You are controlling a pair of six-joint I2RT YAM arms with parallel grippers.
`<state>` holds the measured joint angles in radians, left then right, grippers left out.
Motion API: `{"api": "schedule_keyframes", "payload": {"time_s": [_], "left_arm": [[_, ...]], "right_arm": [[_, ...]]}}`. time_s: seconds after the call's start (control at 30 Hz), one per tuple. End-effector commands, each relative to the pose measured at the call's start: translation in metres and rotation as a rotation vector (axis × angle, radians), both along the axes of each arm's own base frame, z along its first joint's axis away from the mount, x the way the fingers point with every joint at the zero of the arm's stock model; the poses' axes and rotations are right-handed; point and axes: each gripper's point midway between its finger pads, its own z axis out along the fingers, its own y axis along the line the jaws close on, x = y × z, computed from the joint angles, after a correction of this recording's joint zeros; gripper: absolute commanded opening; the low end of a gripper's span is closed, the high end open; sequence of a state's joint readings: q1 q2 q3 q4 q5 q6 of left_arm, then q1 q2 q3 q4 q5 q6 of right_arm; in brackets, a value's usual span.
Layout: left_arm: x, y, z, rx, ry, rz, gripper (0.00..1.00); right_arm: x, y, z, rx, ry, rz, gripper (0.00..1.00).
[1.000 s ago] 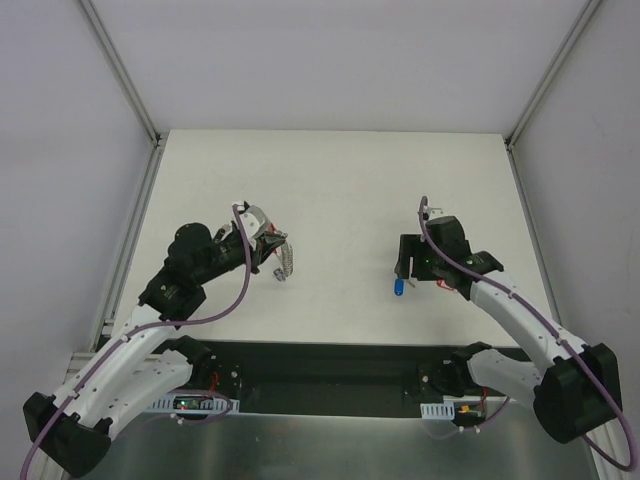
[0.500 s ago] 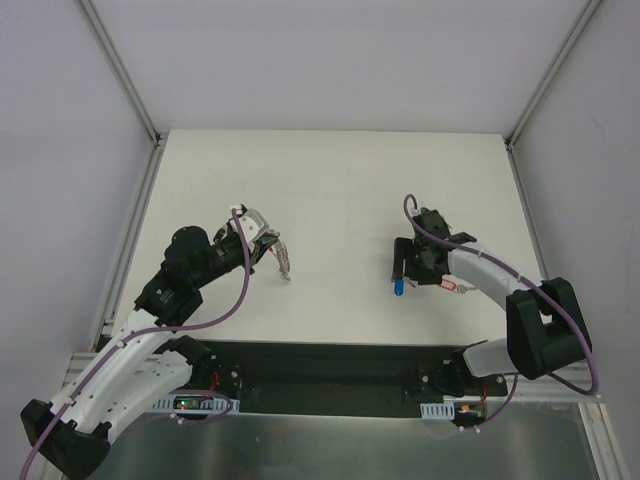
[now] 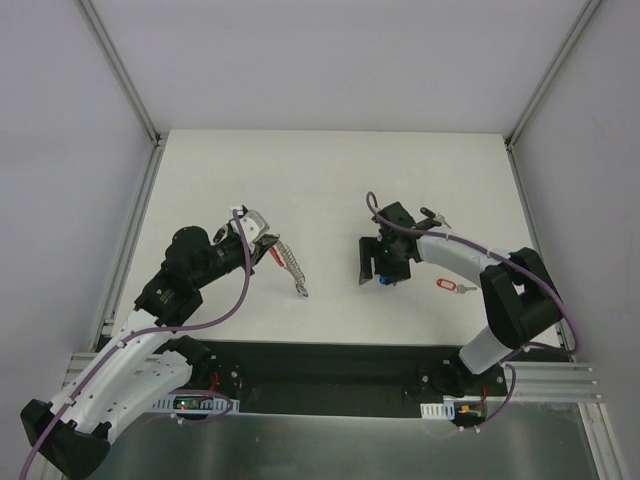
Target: Put the keys on the keyring
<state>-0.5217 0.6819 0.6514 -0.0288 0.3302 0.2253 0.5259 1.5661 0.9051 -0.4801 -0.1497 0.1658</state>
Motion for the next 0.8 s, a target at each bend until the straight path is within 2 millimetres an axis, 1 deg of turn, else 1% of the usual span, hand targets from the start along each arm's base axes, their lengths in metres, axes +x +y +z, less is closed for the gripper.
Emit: {"api": "schedule_keyframes", "payload": {"time_s": [0.0, 0.03, 0.07, 0.1, 0.13, 0.17, 0.2, 0.23, 0.27, 0.3, 0.33, 0.37, 0.47, 0.5, 0.53, 0.63, 0.67, 0.7, 0.77], "left_arm": [[0.003, 0.002, 0.018, -0.022, -0.068, 0.012, 0.00], [0.004, 0.002, 0.018, -0.022, -0.069, 0.013, 0.00], [0.003, 0.002, 0.019, -0.023, -0.071, 0.012, 0.00], [0.004, 0.002, 0.018, -0.021, -0.069, 0.013, 0.00], [0.004, 0.002, 0.018, -0.022, -0.070, 0.012, 0.00], [0.004, 0.002, 0.018, -0.021, -0.069, 0.012, 0.00], [0.004, 0.002, 0.018, -0.021, -0.069, 0.012, 0.00], [0.004, 0.002, 0.017, -0.021, -0.067, 0.012, 0.00], [0.004, 0.002, 0.018, -0.019, -0.069, 0.013, 0.00], [0.004, 0.002, 0.017, -0.021, -0.068, 0.009, 0.00], [0.004, 0.002, 0.017, -0.020, -0.066, 0.010, 0.00], [0.004, 0.002, 0.017, -0.019, -0.065, 0.012, 0.00], [0.003, 0.001, 0.017, -0.020, -0.065, 0.006, 0.00], [0.004, 0.001, 0.016, -0.019, -0.063, 0.007, 0.00], [0.004, 0.001, 0.016, -0.019, -0.063, 0.007, 0.00], [0.003, 0.001, 0.018, -0.024, -0.066, 0.006, 0.00], [0.002, 0.001, 0.019, -0.025, -0.070, 0.003, 0.00], [0.002, 0.001, 0.020, -0.027, -0.072, 0.005, 0.00], [0.001, 0.001, 0.021, -0.030, -0.073, 0.000, 0.00]], "right_arm": [[0.009, 0.054, 0.025, 0.107, -0.011, 0.072, 0.75], [0.016, 0.062, 0.034, 0.123, -0.035, 0.090, 0.75], [0.017, 0.067, 0.037, 0.128, -0.038, 0.112, 0.74], [0.019, 0.067, 0.038, 0.121, -0.054, 0.153, 0.73], [0.021, 0.067, 0.044, 0.112, -0.066, 0.175, 0.71], [0.024, 0.062, 0.047, 0.081, -0.087, 0.195, 0.70], [0.026, 0.054, 0.048, 0.040, -0.118, 0.261, 0.70], [0.026, 0.045, 0.055, -0.005, -0.131, 0.300, 0.69], [0.034, 0.027, 0.056, -0.098, -0.169, 0.321, 0.69], [0.037, 0.015, 0.059, -0.166, -0.200, 0.398, 0.68], [0.036, -0.001, 0.060, -0.246, -0.197, 0.438, 0.68], [0.044, -0.018, 0.065, -0.335, -0.225, 0.445, 0.68], [0.049, -0.043, 0.066, -0.470, -0.210, 0.541, 0.65], [0.051, -0.047, 0.065, -0.498, -0.206, 0.552, 0.58], [0.051, -0.051, 0.064, -0.527, -0.202, 0.585, 0.55], [0.054, -0.054, 0.057, -0.557, -0.179, 0.644, 0.52], [0.055, -0.055, 0.056, -0.570, -0.180, 0.691, 0.51], [0.055, -0.054, 0.052, -0.575, -0.170, 0.715, 0.45], [0.055, -0.052, 0.050, -0.594, -0.170, 0.794, 0.44]]}}
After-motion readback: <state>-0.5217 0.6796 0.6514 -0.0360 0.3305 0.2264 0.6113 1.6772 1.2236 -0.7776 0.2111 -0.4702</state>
